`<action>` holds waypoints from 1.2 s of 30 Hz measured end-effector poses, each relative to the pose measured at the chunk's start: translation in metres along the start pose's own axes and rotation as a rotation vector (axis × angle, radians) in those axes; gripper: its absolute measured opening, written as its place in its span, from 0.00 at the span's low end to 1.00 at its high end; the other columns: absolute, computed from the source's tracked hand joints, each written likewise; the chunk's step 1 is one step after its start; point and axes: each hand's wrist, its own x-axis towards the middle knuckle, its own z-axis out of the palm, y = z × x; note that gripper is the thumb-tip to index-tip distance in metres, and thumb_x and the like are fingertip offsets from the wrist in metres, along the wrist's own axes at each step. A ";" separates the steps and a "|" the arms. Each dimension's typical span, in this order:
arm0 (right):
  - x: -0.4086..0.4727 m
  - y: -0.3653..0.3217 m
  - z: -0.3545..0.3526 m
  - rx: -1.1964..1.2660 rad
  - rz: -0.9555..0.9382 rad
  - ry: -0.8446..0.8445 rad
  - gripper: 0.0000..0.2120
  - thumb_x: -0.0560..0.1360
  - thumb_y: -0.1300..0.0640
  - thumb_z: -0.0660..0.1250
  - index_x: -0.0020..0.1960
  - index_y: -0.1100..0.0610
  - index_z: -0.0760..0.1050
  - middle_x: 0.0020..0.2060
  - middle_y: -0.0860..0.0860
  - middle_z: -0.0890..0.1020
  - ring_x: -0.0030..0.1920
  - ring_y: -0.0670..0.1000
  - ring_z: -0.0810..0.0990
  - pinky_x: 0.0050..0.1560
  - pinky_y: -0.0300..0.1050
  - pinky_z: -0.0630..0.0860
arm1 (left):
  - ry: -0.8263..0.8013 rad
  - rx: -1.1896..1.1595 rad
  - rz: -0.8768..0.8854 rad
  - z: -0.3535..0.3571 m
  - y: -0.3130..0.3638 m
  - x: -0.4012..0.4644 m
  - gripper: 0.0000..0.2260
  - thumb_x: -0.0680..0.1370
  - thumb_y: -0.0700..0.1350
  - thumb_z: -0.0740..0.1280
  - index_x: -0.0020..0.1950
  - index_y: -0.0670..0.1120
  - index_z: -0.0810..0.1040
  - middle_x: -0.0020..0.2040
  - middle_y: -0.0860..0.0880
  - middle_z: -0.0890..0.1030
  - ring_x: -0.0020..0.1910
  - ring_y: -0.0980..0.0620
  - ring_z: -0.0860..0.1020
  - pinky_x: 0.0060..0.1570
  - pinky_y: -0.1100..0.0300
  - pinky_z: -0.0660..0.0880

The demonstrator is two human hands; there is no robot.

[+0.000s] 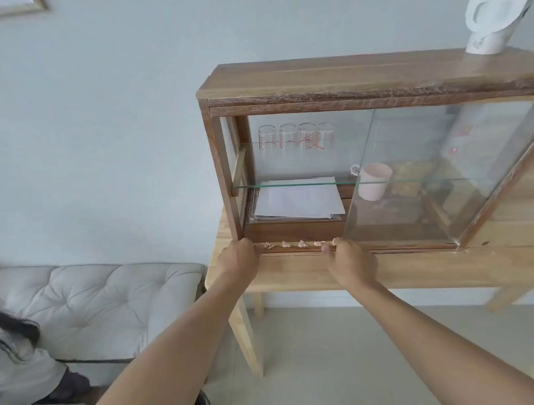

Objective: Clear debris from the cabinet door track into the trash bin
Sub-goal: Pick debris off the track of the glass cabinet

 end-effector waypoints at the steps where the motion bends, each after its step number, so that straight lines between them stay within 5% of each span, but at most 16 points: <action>1: 0.002 0.000 0.000 0.013 0.000 0.012 0.21 0.85 0.40 0.61 0.59 0.55 0.83 0.55 0.53 0.88 0.59 0.61 0.85 0.50 0.53 0.79 | -0.007 -0.016 -0.010 -0.002 0.003 0.003 0.24 0.89 0.59 0.63 0.58 0.39 0.84 0.56 0.38 0.87 0.56 0.33 0.86 0.45 0.49 0.76; 8: 0.014 -0.013 0.000 0.082 0.001 0.020 0.21 0.82 0.41 0.68 0.50 0.61 0.80 0.45 0.60 0.87 0.49 0.67 0.87 0.40 0.51 0.70 | -0.023 -0.041 -0.051 -0.010 0.018 0.015 0.16 0.87 0.54 0.71 0.54 0.40 0.85 0.47 0.39 0.90 0.49 0.37 0.90 0.51 0.44 0.88; 15: 0.016 -0.023 0.002 0.187 0.033 -0.019 0.14 0.84 0.51 0.67 0.55 0.63 0.80 0.49 0.62 0.87 0.53 0.67 0.86 0.48 0.54 0.81 | -0.053 -0.123 -0.082 -0.005 0.014 0.025 0.16 0.88 0.38 0.65 0.40 0.44 0.73 0.38 0.38 0.89 0.42 0.38 0.92 0.47 0.45 0.89; 21: 0.015 -0.025 0.002 0.241 0.032 -0.036 0.13 0.85 0.55 0.64 0.55 0.65 0.79 0.50 0.64 0.87 0.53 0.67 0.86 0.48 0.54 0.79 | -0.142 -0.243 -0.071 0.002 0.005 0.029 0.13 0.89 0.37 0.64 0.48 0.34 0.81 0.39 0.35 0.90 0.39 0.39 0.92 0.46 0.46 0.90; 27: 0.010 -0.023 0.001 0.318 0.044 -0.035 0.13 0.84 0.56 0.64 0.53 0.66 0.80 0.46 0.65 0.87 0.50 0.68 0.85 0.45 0.54 0.79 | -0.064 -0.339 -0.015 0.014 -0.008 0.024 0.16 0.90 0.41 0.60 0.49 0.33 0.79 0.34 0.34 0.88 0.31 0.41 0.90 0.38 0.44 0.89; 32: 0.009 -0.031 -0.004 0.314 0.100 -0.063 0.13 0.84 0.57 0.65 0.53 0.67 0.81 0.49 0.64 0.87 0.52 0.67 0.86 0.47 0.54 0.81 | -0.071 -0.269 0.021 0.007 -0.006 0.025 0.12 0.90 0.38 0.63 0.52 0.32 0.82 0.42 0.33 0.89 0.39 0.38 0.92 0.45 0.44 0.90; 36: 0.011 -0.033 -0.004 0.396 0.151 -0.084 0.13 0.82 0.59 0.64 0.44 0.67 0.78 0.43 0.66 0.86 0.43 0.69 0.87 0.44 0.61 0.86 | -0.097 -0.161 0.025 0.003 0.001 0.024 0.04 0.85 0.30 0.68 0.57 0.33 0.82 0.51 0.33 0.88 0.51 0.34 0.90 0.53 0.43 0.88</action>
